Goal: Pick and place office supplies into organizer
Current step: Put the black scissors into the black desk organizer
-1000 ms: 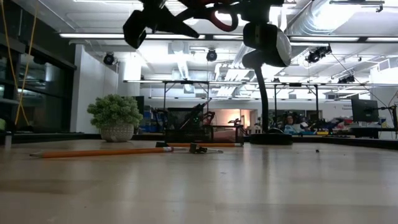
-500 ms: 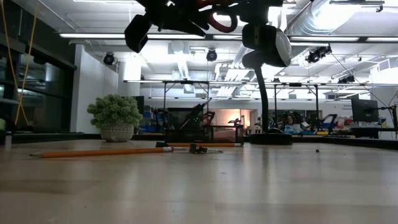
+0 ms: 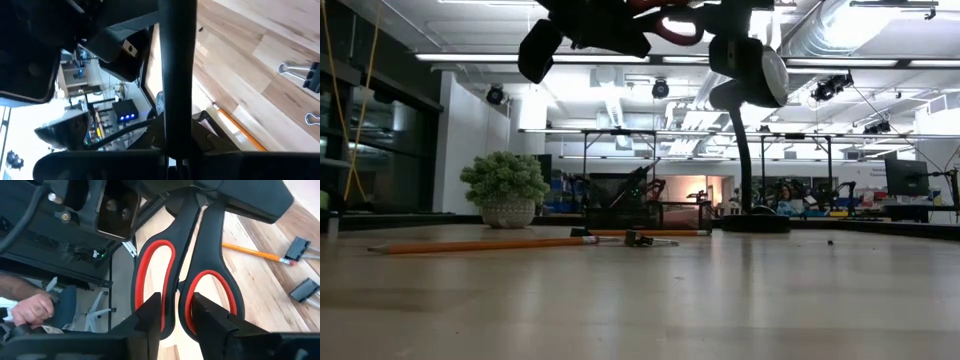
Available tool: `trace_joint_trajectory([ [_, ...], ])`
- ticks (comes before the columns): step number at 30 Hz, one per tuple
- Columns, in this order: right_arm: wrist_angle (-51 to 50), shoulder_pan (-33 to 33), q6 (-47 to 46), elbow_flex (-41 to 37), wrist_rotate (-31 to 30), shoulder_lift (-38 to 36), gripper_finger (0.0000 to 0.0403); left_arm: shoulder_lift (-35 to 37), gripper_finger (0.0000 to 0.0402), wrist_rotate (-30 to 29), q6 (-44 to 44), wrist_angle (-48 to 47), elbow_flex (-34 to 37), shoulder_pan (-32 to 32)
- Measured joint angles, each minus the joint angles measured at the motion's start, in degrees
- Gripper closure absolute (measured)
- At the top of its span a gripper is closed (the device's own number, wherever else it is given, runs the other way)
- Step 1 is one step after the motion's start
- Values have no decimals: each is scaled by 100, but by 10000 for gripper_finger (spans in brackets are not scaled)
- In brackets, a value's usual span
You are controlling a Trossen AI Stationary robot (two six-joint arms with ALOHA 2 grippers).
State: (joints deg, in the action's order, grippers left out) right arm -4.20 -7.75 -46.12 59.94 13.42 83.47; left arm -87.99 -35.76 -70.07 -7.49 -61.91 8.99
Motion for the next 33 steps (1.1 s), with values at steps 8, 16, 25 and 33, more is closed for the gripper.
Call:
trace_joint_trajectory([
  [8,-32,289,236,0,23,-213,258,0,398,18,329,-8,0,-144],
  [16,-509,669,687,2,-73,-683,241,145,399,436,729,-31,7,-792],
  [25,-888,950,1426,2,-699,-1358,246,356,400,1964,1298,502,4,-1983],
  [33,-1057,1213,2248,2,-1220,-1528,250,354,400,3704,2852,1334,4,-3170],
])
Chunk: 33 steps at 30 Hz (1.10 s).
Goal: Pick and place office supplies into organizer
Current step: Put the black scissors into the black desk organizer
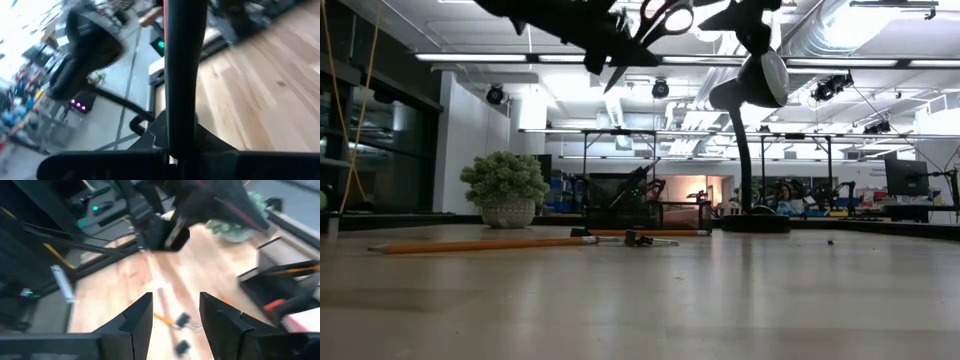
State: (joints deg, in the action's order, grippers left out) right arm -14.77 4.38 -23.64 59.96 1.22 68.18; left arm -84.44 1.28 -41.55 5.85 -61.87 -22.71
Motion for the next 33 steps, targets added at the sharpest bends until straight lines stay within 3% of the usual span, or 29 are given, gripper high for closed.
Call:
trace_joint_trajectory([
  [9,-370,435,940,0,-513,2,254,-301,401,854,1991,1032,4,-1205],
  [16,-388,817,1449,0,-409,2,253,-1077,401,1139,3330,2645,-2,-1520],
  [25,-384,1049,1625,0,-258,2,252,-1812,401,1314,3905,3431,0,-1516],
  [33,-384,1096,1683,0,-180,4,257,-1900,401,1967,3889,3576,452,-1872],
])
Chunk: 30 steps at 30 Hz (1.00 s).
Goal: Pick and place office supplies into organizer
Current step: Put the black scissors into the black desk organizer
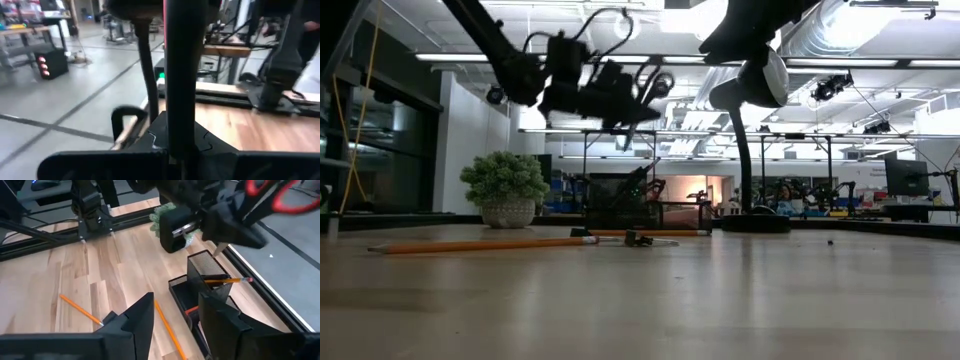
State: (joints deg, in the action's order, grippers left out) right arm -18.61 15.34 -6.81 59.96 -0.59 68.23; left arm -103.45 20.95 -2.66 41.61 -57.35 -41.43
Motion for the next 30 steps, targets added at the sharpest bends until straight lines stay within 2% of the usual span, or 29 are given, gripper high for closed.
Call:
trace_joint_trajectory([
  [3,13,8,-3,0,-68,3,258,-8,401,539,291,811,438,-259],
  [5,91,8,24,0,-152,4,257,7,401,565,477,1259,689,-396],
  [12,468,8,39,0,-263,4,260,1,401,639,522,1511,1208,-555],
  [23,560,88,-65,0,-250,7,261,-625,401,360,643,2104,1268,-384],
  [30,560,119,-67,0,-229,7,261,-775,401,137,649,2188,1262,-370],
])
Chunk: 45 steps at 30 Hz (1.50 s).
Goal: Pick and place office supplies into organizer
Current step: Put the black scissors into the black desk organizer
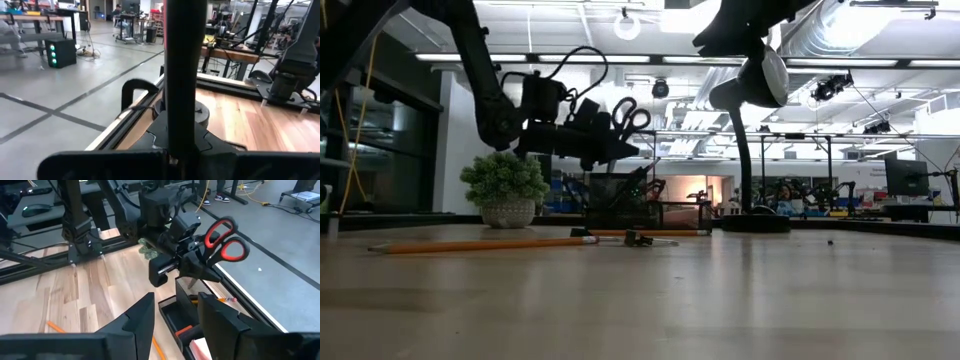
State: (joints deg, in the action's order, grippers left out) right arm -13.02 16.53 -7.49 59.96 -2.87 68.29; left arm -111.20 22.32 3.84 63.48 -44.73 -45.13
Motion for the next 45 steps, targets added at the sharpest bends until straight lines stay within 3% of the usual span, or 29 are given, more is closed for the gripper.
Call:
trace_joint_trajectory([
  [7,-2,0,2,0,14,0,261,-142,395,-123,-51,-66,0,201],
  [21,-4,-2,2,0,46,0,261,-142,324,-345,-191,-241,-9,276],
  [45,-100,-2,5,0,332,0,260,-133,320,-380,-489,-47,-338,141],
])
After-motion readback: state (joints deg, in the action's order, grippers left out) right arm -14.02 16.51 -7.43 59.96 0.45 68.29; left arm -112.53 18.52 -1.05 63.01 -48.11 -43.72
